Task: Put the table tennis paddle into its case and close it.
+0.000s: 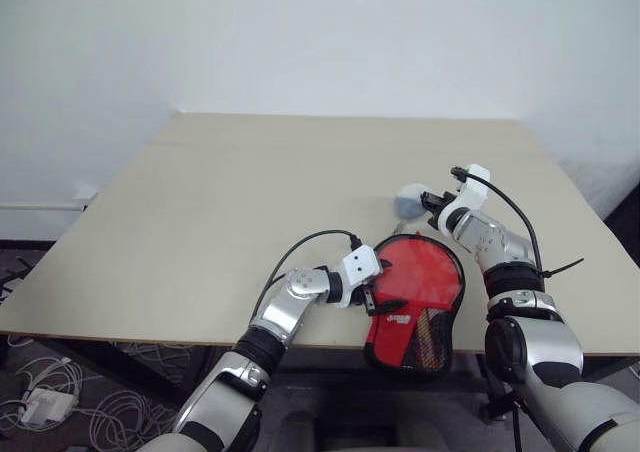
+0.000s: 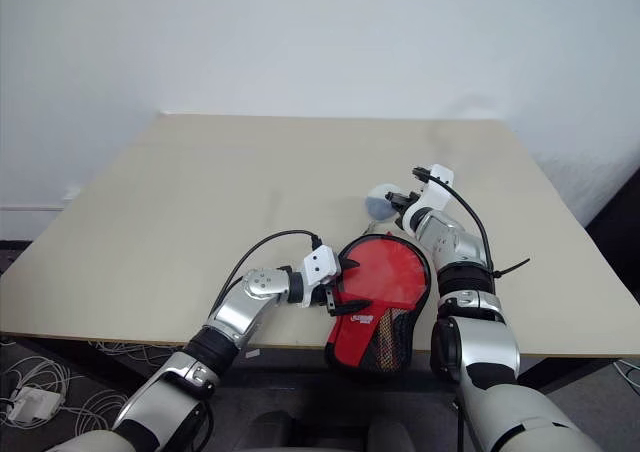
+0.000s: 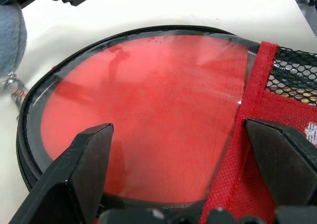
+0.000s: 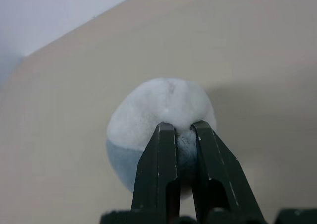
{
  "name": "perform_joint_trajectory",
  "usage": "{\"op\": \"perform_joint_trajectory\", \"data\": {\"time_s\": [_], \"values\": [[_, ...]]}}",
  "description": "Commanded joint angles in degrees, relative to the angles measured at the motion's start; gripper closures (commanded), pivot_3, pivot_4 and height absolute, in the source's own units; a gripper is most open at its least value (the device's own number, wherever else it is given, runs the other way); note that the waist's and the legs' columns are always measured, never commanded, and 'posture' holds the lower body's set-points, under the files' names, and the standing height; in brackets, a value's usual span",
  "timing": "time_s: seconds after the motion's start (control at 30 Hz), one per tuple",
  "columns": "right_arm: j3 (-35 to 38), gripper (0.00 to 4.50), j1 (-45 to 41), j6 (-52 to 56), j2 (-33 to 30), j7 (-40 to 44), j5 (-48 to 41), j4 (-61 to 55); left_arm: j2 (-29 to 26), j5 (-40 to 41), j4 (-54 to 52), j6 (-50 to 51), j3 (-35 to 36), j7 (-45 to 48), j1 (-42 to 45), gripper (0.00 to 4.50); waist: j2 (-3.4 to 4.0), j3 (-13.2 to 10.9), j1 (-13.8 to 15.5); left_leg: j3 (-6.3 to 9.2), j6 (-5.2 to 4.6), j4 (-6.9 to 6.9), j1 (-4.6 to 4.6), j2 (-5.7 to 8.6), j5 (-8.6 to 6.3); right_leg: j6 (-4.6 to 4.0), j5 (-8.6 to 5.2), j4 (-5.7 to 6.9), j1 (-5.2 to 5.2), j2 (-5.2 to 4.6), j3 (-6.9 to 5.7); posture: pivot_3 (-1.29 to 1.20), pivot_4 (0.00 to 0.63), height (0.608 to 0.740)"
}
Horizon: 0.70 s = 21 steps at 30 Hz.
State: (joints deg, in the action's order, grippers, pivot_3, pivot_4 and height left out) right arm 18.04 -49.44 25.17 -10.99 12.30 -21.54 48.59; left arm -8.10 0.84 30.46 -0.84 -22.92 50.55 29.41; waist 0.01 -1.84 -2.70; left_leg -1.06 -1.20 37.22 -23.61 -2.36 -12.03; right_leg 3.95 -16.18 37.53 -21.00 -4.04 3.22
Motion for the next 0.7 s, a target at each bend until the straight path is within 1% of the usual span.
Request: {"op": "perform_joint_trajectory", "data": {"time_s": [0.03, 0.13, 0.23, 0.37, 0.47, 0.6, 0.7], "values": [[1.89, 4.49, -1.78, -4.09, -3.26, -1.42, 0.54, -1.28, -0.72, -4.51, 6.62, 2.26, -1.23, -3.06, -0.22, 0.0, 0.01, 0.0, 0.01, 0.0, -0.01, 0.0, 0.0, 0.01, 0.01, 0.0, 0.0, 0.0, 0.02, 0.0, 0.02, 0.0, 0.0, 0.74], [2.53, 4.49, 1.1, -2.28, -5.9, -0.81, -0.09, -6.08, -0.14, -4.52, 7.72, 1.87, -1.07, -3.55, 0.34, 0.0, 0.01, 0.0, 0.17, 0.01, -0.06, 0.0, 0.0, 0.07, 0.04, 0.01, 0.0, -0.01, 0.05, 0.0, 0.11, 0.0, 0.0, 0.74], [3.36, 4.49, 6.01, 1.7, -8.44, -0.53, -1.33, -14.09, 0.35, -4.64, 8.1, 1.72, -1.11, -3.71, 0.4, 0.0, 0.01, 0.0, 0.18, 0.13, -0.11, -0.02, -0.01, 0.18, 0.06, 0.02, -0.01, -0.14, 0.14, 0.0, 0.16, 0.0, 0.0, 0.74], [5.71, 4.49, 15.04, 9.16, -11.31, -0.91, -4.51, -28.16, 0.6, -4.81, 8.24, 1.5, -1.42, -3.5, 0.16, 0.0, 0.02, 0.0, 0.18, 0.19, -0.14, -0.06, -0.03, 0.33, 0.07, 0.02, -0.03, -0.22, 0.29, -0.02, 0.33, 0.0, 0.0, 0.74], [9.13, 4.49, 22.73, 15.04, -12.63, -1.88, -7.78, -38.25, 0.75, -4.85, 8.42, 1.58, -1.5, -3.32, 0.35, 0.0, 0.03, 0.01, 0.16, 0.24, -0.16, -0.09, -0.01, 0.35, 0.08, 0.0, -0.05, -0.35, 0.36, -0.01, 0.37, 0.0, 0.0, 0.74], [12.53, 4.49, 31.94, 20.4, -13.59, -2.58, -10.96, -49.24, 0.92, -5.19, 9.49, 1.39, -1.73, -3.24, 1.12, 0.0, 0.04, 0.02, 0.22, 0.26, -0.21, -0.2, 0.04, 0.41, 0.09, -0.08, -0.09, -0.67, 0.48, 0.01, 0.45, 0.0, 0.0, 0.74], [15.4, 4.49, 37.86, 22.97, -13.56, -3.3, -13.1, -55.05, 0.95, -5.15, 10.24, 1.21, -1.92, -2.91, 1.63, 0.0, 0.03, 0.02, 0.5, 0.24, -0.22, -0.21, 0.03, 0.46, 0.05, -0.06, -0.1, -0.75, 0.5, 0.0, 0.55, 0.0, 0.0, 0.74]]}}
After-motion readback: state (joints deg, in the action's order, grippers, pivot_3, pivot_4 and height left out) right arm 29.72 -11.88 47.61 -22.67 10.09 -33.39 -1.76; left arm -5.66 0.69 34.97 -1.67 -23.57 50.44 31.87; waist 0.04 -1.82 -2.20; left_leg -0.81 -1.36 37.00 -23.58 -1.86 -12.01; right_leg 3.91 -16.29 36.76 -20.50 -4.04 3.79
